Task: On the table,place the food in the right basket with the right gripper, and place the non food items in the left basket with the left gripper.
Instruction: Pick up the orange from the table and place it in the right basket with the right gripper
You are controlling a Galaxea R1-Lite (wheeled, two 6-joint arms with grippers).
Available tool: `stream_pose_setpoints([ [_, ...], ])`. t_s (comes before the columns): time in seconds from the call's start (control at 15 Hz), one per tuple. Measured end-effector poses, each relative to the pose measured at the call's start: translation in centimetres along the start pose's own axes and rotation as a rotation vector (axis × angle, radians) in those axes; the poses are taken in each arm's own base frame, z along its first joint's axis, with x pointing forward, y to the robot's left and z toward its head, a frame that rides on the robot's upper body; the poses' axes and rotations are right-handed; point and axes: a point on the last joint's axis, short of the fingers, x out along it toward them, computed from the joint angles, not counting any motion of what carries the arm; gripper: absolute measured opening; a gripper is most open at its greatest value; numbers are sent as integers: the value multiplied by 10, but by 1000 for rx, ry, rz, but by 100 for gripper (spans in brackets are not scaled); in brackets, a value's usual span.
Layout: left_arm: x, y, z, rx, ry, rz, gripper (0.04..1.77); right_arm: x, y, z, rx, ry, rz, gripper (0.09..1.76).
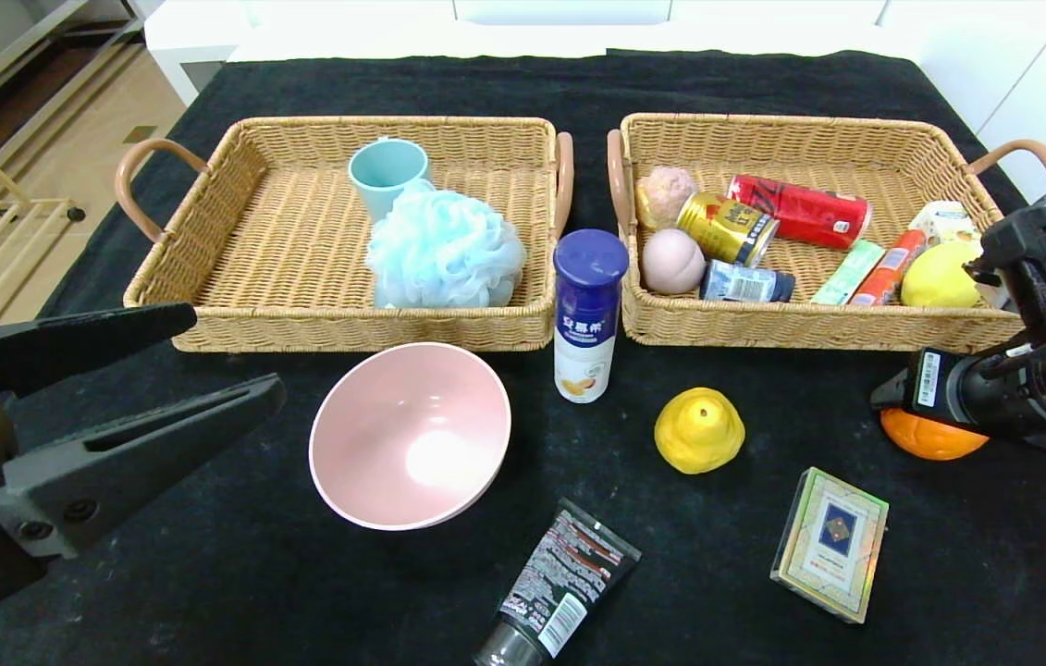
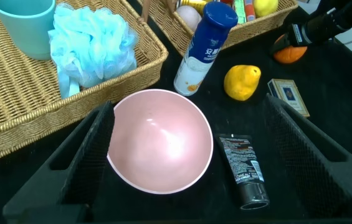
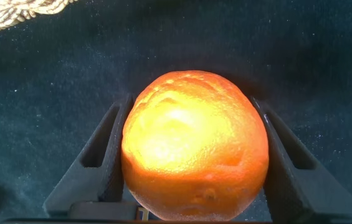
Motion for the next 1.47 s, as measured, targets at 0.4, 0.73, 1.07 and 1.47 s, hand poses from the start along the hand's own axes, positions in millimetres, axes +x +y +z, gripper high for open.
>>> stream_pose_setpoints([
  [0.4,0,0,0,0,0,-1,172,3,0,0,4,-19,9,123],
  [0.73,-1,0,0,0,-2,0,172,-7,1,-2,-4,-29,31,123],
  [1.07,-1,0,0,0,0,0,172,-45,4,-11,-67,-52,99,123],
  [1.47,-2,-1,0,1,-3,-1,172,-78,14,-3,-155,-180,128,123],
])
